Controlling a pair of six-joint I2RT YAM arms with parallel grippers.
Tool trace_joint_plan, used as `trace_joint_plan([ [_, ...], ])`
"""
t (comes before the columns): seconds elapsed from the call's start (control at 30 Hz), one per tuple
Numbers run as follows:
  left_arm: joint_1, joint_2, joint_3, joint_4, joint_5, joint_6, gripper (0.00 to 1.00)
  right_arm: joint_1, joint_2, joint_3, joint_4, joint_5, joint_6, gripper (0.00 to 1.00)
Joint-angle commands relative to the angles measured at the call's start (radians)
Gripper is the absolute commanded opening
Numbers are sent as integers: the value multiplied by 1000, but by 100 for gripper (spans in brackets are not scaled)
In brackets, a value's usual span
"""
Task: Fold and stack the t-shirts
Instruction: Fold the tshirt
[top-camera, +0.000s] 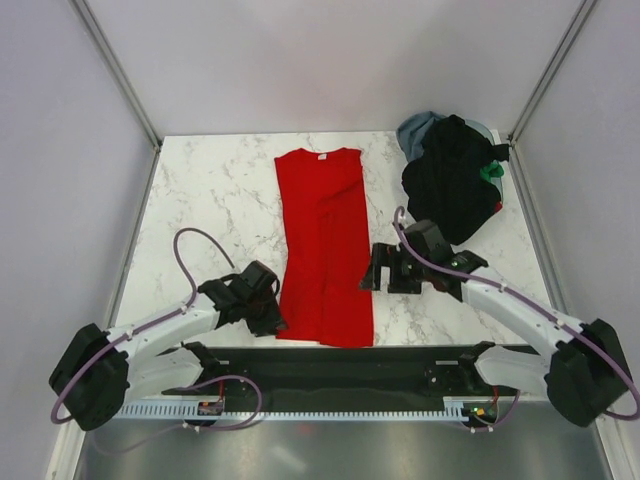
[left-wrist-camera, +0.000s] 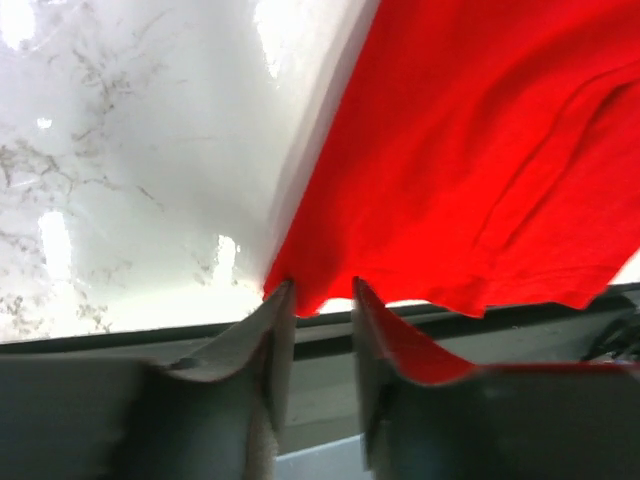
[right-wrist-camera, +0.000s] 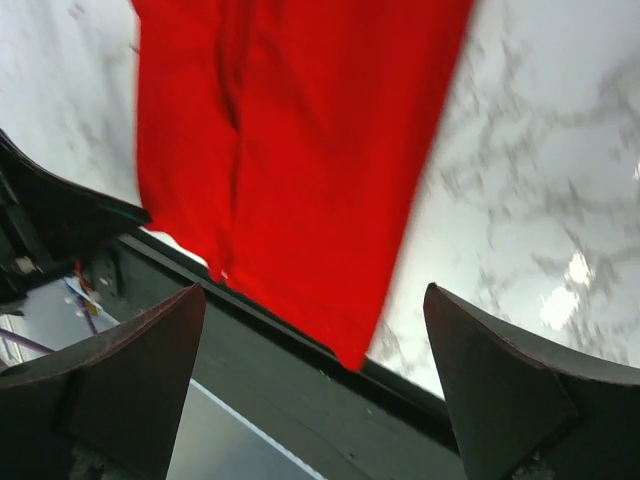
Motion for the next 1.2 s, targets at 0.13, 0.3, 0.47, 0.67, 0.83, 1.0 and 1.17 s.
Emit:
trace_joint_plan([
  [0.13,-69,41,-49,111,-15,-114,3,42,-219,-252,-72,18,55,97],
  [0.3,-128,-64,-57,66,-11,-251,2,128,-299,-343,-102,18,123,95],
  [0.47,-146,-120,-76,60,-31,-291,2,163,-313,-428,-15,23,190,88],
  [0.67,-149,-69,-83,63,-17,-288,2,182,-264,-450,54,23,210,65],
  [0.83,-151,-98,-89,66,-34,-289,3,197,-233,-458,94,21,229,51],
  [1.0,-151,-95,-100,68,-32,-289,3,208,-204,-482,145,23,242,44],
  [1.17,-151,-98,-106,76,-29,-285,2,219,-166,-501,206,18,256,41],
])
